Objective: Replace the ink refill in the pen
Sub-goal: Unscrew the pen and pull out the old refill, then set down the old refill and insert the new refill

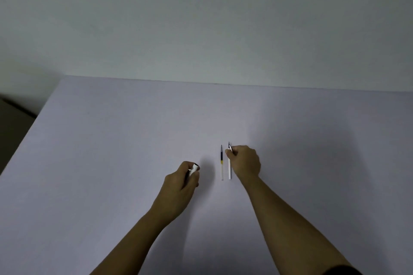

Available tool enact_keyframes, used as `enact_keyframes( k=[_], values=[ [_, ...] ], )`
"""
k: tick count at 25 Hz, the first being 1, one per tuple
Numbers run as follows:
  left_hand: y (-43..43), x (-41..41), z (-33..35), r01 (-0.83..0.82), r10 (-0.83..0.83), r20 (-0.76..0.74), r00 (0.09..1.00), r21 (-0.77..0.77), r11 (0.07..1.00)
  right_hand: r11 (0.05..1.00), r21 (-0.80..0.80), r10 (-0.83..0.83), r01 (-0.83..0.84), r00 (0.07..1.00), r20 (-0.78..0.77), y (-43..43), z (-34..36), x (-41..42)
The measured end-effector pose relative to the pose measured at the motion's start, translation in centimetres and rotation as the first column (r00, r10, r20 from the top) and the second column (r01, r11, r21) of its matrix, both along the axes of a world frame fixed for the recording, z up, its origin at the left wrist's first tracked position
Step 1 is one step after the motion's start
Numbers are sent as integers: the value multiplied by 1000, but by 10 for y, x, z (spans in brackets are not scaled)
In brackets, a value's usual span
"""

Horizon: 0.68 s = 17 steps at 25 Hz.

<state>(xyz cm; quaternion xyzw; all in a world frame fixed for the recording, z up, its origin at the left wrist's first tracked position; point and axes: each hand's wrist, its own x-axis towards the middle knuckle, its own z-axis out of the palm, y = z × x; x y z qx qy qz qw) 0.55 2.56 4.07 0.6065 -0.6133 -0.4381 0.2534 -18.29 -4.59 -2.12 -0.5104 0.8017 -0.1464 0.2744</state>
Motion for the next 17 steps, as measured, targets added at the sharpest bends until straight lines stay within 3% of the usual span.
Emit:
enact_keyframes(
  k=[5, 17],
  values=[
    [-13, 2, -10, -41, 41, 0, 999, 2, 999, 999, -14, 31, -35, 979, -201, -6, -22, 0],
    [-7, -12, -12, -47, 47, -13, 999, 33, 998, 996, -55, -70, 68, 996, -52, 25, -15, -11]
  ],
)
